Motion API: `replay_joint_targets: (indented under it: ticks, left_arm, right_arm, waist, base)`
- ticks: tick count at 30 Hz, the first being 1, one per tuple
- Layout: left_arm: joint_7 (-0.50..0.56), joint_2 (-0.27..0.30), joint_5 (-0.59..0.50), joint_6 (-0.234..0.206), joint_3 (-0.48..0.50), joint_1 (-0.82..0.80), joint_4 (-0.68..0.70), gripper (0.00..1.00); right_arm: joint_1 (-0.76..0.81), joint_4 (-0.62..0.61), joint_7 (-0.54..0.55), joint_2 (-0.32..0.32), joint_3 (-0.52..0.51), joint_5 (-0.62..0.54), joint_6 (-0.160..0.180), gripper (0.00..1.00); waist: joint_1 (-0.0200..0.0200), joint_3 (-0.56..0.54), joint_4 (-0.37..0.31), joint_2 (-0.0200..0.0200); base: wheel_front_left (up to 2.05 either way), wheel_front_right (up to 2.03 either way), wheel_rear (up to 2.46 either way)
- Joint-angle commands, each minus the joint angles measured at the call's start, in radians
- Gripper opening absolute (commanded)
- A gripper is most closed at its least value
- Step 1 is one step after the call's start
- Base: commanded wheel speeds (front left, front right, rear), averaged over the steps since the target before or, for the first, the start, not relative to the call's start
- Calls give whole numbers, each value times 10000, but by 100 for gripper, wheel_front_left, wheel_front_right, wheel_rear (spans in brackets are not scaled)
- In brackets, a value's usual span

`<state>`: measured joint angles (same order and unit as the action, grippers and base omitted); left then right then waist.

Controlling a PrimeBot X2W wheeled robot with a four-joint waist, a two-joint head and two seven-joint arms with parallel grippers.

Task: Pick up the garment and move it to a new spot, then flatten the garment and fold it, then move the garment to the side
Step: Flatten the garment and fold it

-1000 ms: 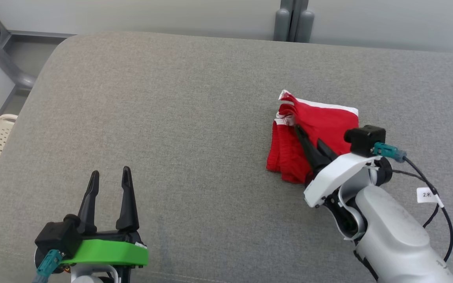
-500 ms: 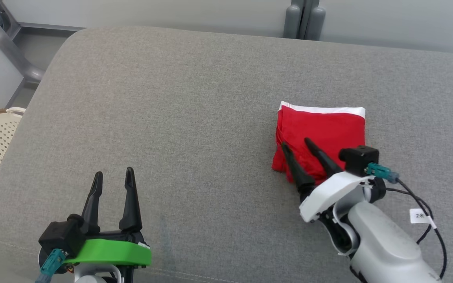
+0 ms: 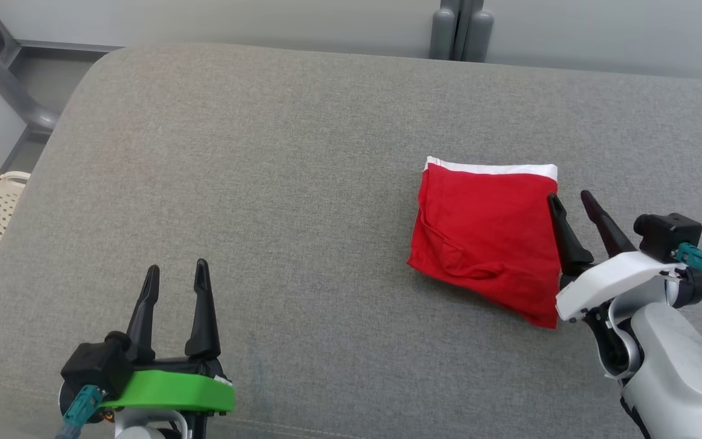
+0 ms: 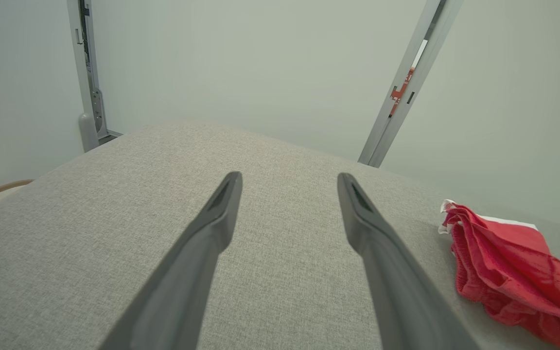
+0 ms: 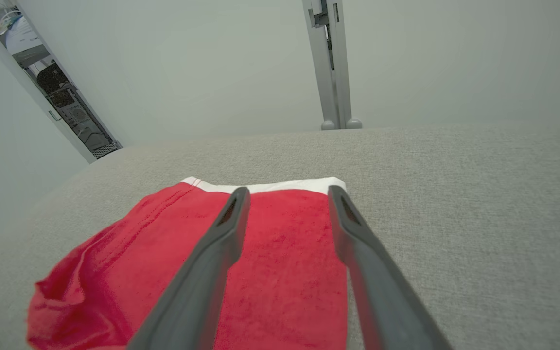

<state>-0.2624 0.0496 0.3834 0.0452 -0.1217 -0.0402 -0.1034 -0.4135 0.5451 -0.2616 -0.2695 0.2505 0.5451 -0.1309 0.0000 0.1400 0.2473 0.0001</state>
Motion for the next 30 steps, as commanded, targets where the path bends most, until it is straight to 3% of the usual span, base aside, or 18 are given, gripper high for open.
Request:
replay_joint_targets:
  ticks: [1,10,20,25,29,30]
  left_arm:
    - [-28,24,-29,62,7,-179,-26,100]
    - [-28,24,-103,87,-170,-301,-71,100]
    - [-28,24,-86,89,-159,-364,-153,100]
    - [-28,24,-219,95,-39,-303,-172,100]
    - [-28,24,-264,124,93,-155,-169,100]
    - [-28,24,-278,126,112,-133,-150,100]
  right_arm:
    - [171,141,-34,92,74,-62,7,0]
    - [-216,1080,-39,780,1223,-1026,7,0]
    - [-405,1178,-40,1823,2359,-1562,9,0]
    - [-298,685,-40,1791,1988,-1731,9,0]
    - [97,-130,-36,1411,1059,-2014,7,0]
    - [167,-308,-33,1338,858,-2085,7,22]
  waist:
    - [0,54,60,-1]
    - [0,236,330,-1]
    - [0,267,292,-1]
    - [0,125,50,-1]
    - [0,-85,-371,-1]
    - [0,-118,-458,-1]
  base:
    - [0,0,0]
    - [0,0,0]
    - [0,0,0]
    - [0,0,0]
    - [0,0,0]
    - [0,0,0]
